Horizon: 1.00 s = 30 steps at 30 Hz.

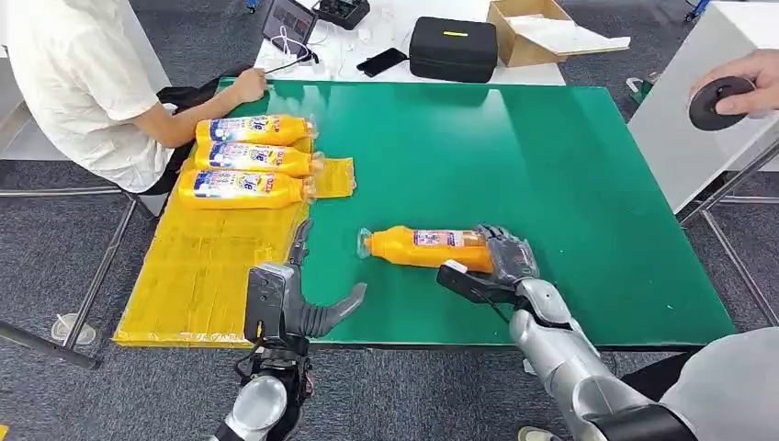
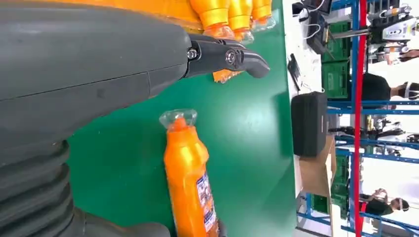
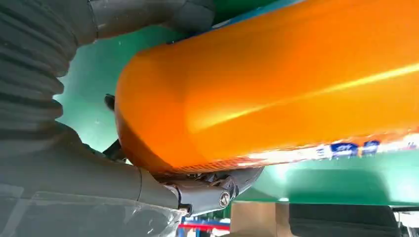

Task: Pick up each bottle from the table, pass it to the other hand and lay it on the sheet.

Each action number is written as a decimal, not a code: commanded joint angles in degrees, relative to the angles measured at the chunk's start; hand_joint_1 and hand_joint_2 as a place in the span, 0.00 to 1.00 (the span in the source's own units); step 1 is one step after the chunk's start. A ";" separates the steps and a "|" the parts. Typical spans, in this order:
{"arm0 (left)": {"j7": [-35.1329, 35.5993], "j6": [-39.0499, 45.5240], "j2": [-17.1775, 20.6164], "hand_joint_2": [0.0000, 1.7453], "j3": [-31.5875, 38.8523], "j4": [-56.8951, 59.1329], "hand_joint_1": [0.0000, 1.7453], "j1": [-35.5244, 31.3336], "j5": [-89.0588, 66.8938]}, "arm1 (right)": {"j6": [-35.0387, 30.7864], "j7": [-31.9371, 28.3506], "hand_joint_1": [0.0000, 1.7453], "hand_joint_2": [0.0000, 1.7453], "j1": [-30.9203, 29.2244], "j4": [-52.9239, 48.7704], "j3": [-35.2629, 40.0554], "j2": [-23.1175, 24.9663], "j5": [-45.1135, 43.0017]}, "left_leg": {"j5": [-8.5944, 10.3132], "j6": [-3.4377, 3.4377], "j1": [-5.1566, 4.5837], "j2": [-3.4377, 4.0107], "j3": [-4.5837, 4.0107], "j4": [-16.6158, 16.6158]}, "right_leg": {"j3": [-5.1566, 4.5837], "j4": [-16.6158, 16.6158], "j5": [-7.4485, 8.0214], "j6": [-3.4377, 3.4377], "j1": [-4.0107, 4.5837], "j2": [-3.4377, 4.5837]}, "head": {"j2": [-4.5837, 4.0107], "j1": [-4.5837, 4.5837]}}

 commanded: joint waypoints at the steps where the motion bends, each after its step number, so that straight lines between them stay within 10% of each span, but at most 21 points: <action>1: -1.08 0.21 1.91 1.00 -2.12 1.93 0.00 -1.55 0.36 | -1.28 -4.22 1.00 1.00 1.92 3.66 -4.88 1.59 -4.96 | -0.03 0.02 0.00 -0.05 0.23 -0.09 | 0.25 -0.08 -0.06 -0.09 0.03 -0.12 | 0.00 0.02; 30: 1.47 -9.44 1.98 1.00 -0.23 8.57 0.00 0.95 14.70 | -3.61 -20.48 1.00 1.00 8.69 -12.07 -15.31 7.91 -31.72 | -0.10 0.03 -0.05 0.15 0.17 -0.10 | 0.16 -0.03 -0.07 -0.10 -0.01 0.09 | 0.02 0.02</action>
